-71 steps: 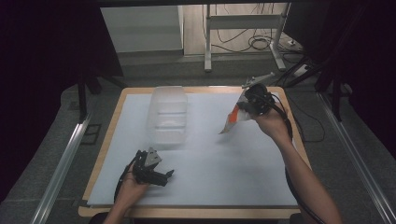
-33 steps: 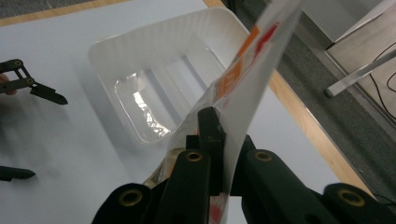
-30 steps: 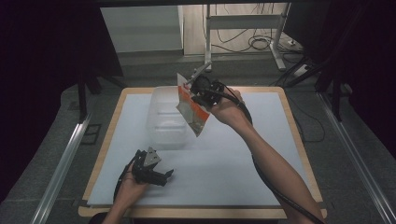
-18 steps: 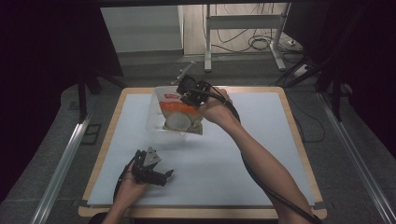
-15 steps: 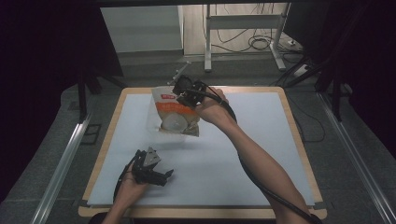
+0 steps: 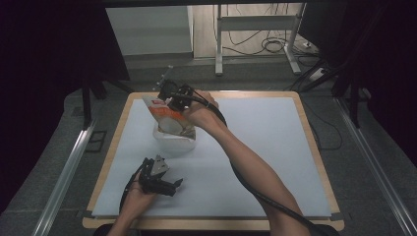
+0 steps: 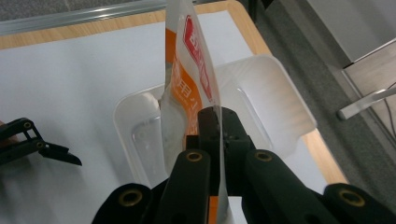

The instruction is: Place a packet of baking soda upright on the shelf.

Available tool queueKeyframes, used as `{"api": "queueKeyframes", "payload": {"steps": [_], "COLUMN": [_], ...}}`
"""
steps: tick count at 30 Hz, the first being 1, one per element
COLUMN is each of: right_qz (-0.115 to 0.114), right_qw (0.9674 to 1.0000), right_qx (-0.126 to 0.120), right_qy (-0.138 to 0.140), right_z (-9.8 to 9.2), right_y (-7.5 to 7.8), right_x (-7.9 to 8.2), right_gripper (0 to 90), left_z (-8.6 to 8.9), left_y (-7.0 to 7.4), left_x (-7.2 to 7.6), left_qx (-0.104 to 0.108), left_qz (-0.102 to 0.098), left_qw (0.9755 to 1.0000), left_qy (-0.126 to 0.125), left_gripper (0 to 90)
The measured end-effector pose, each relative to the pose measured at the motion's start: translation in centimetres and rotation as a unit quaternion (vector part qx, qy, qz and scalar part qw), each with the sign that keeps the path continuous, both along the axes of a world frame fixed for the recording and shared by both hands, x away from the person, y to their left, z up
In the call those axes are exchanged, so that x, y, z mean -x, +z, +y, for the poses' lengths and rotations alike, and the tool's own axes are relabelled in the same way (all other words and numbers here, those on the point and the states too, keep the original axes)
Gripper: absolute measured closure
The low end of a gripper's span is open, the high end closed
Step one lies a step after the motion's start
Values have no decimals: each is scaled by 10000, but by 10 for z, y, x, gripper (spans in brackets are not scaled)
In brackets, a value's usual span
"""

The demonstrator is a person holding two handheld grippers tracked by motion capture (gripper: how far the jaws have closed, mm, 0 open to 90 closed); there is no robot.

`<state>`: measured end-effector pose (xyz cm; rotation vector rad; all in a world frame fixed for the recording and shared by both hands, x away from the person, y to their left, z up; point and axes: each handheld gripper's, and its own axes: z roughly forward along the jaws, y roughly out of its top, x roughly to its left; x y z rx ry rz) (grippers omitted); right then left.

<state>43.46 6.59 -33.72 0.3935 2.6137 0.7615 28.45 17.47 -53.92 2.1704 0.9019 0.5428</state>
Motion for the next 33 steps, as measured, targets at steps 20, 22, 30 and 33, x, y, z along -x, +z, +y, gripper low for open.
{"api": "queueKeyframes", "payload": {"steps": [20, 22, 30, 33], "right_qz": [373, 403, 376, 365], "right_qw": [9986, 9983, 9987, 9986], "right_qx": [-47, -102, -162, -195], "right_qy": [-361, -403, -312, -323], "right_z": [-20, -24, -25, -25], "right_y": [-41, -44, -42, -41], "right_x": [-20, -22, -20, -19], "right_gripper": [886, 884, 842, 779], "left_z": [-2, -2, -2, -2], "left_y": [-1, -1, -1, -1], "left_x": [0, 0, 0, 0], "left_qx": [-20, -27, -28, -26], "left_qz": [2, 6, 0, -5], "left_qw": [10000, 10000, 10000, 10000], "left_qy": [-14, -5, -10, -17], "left_gripper": [15, 15, 15, 15]}}
